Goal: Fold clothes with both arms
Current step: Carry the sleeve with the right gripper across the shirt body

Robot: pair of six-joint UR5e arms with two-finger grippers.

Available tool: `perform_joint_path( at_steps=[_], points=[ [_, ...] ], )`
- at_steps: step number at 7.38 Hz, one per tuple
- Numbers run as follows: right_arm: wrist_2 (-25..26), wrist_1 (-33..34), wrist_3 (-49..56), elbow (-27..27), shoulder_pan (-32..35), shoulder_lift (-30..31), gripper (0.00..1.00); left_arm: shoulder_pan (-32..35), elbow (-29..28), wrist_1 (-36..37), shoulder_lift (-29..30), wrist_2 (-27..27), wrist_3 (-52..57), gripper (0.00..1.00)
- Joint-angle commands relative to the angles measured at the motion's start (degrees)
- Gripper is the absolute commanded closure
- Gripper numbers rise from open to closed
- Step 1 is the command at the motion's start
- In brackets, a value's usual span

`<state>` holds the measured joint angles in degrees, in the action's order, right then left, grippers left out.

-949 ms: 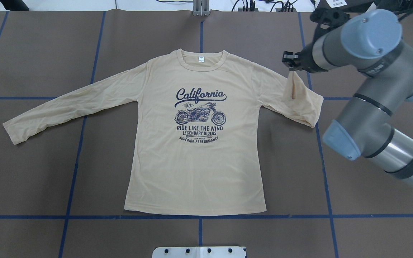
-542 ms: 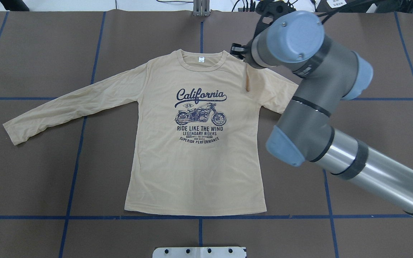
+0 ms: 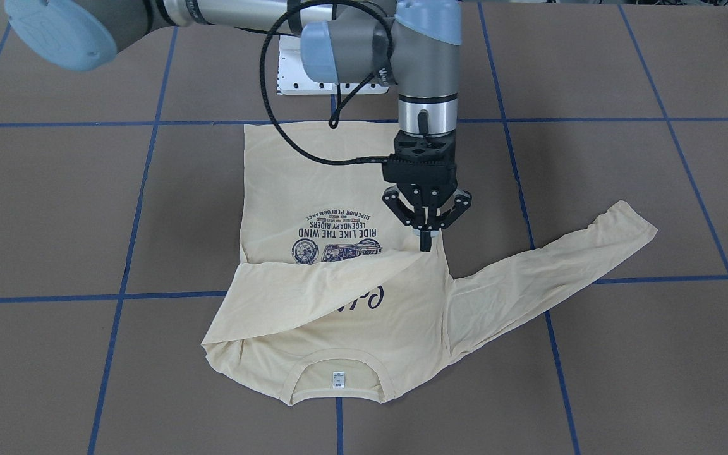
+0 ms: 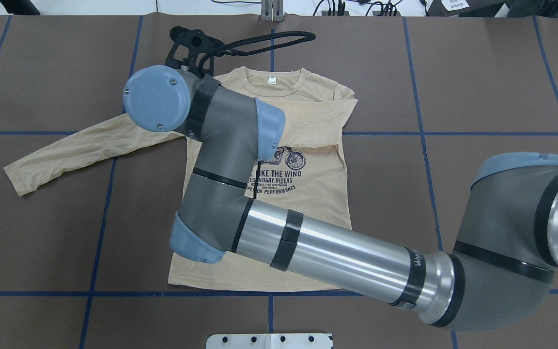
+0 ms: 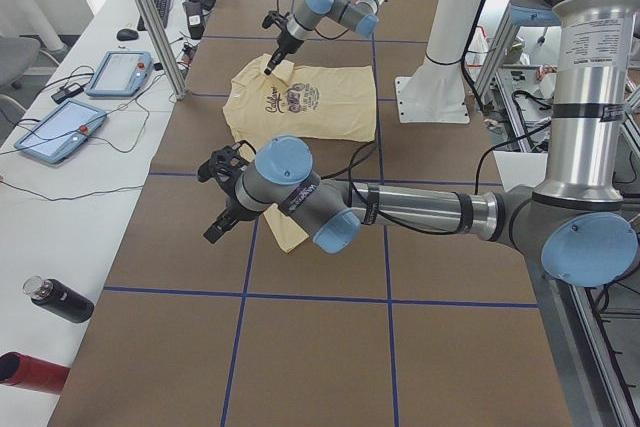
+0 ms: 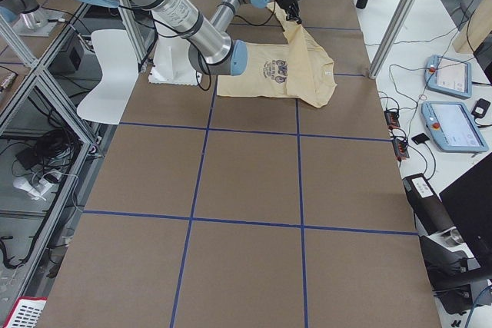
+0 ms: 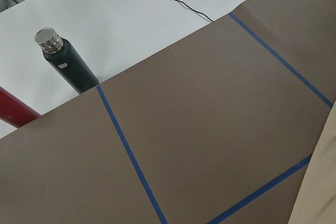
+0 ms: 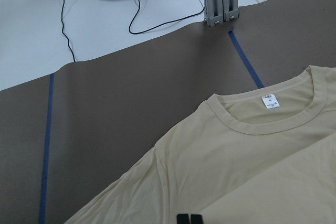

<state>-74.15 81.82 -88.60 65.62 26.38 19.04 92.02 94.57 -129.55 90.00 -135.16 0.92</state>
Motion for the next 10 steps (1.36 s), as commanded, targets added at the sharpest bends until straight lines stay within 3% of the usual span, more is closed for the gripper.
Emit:
perform_joint_path(
  at_steps=[1,2,3,4,6,7,8,10],
  points=[
    [0.5,-0.2,-1.0,-10.2,-0.9,-7.3,1.00,0.1,0.0,0.0,-0.3,0.1,-0.1,0.00],
    [0.4,-0.3,-1.9,-12.2,-0.8,-8.8,0.18,0.0,0.0,0.0,-0.3,0.1,-0.1,0.00],
    [0.0,-0.4,-2.4,-13.8,-0.6,-10.5,0.05,0.0,-0.1,0.1,-0.3,0.1,-0.2,0.00],
    [-2.4,-0.4,-2.5,-14.5,0.2,-11.6,0.04,0.0,-0.3,0.1,-0.3,0.1,-0.2,0.00],
    [-11.4,0.2,-1.0,-14.4,4.5,-12.4,0.02,-0.1,-0.4,-0.3,-1.6,0.1,0.6,0.00],
    [-17.1,3.5,2.3,-13.0,7.7,-11.8,0.01,-0.5,-0.3,-1.5,-1.8,-0.4,0.6,0.00],
    [-20.7,7.1,6.6,-5.1,10.0,-6.9,0.01,-3.6,-0.3,-5.2,-2.4,-0.4,0.1,0.00],
    [-26.3,11.7,13.7,14.4,14.2,9.3,0.00,-11.3,-0.3,-12.3,-3.7,0.2,-7.7,0.00]
  ],
)
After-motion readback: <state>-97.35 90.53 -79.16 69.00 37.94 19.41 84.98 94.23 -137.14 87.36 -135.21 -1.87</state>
